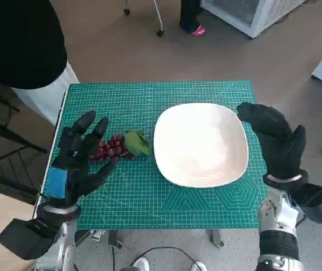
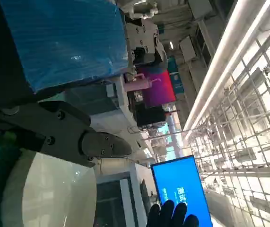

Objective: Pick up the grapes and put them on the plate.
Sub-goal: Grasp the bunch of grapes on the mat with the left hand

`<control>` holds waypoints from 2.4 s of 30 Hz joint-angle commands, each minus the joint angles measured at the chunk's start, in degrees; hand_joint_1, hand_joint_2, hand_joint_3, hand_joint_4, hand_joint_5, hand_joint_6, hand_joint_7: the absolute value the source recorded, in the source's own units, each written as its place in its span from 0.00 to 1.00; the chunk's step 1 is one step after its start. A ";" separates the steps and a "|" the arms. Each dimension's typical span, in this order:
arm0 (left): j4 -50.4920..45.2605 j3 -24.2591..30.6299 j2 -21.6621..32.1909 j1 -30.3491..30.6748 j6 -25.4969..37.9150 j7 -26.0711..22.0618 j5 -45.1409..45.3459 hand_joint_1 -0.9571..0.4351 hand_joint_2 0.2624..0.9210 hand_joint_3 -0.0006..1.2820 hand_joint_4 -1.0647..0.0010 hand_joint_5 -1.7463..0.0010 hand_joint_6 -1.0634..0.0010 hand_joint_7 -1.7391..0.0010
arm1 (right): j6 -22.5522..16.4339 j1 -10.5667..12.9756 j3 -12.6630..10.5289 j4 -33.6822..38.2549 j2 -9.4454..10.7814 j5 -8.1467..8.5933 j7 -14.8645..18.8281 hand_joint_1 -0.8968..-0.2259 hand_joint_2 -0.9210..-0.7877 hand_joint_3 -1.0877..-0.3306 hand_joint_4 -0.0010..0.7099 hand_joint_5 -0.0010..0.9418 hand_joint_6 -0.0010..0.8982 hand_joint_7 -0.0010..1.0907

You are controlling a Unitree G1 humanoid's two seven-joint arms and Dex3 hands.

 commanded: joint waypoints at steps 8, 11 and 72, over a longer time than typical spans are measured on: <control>-0.85 0.03 -0.37 0.58 -1.14 0.52 0.29 0.48 1.00 0.15 0.63 1.00 0.95 0.64 | 0.44 0.38 -0.29 0.80 -0.41 0.04 0.58 0.75 0.00 0.77 0.76 0.00 0.55 0.00; -0.81 -0.03 -0.38 0.59 -1.18 0.59 0.31 0.48 1.00 0.15 0.63 1.00 0.95 0.64 | 0.46 0.33 -0.33 0.91 -0.45 0.09 0.64 0.75 0.00 0.77 0.76 0.00 0.55 0.00; -9.87 -1.02 9.84 -0.33 13.82 5.93 28.44 0.41 0.94 0.01 0.82 1.00 0.84 0.91 | 0.76 -0.14 -1.04 1.94 -0.10 0.48 2.12 0.78 0.00 0.77 0.75 0.00 0.54 0.00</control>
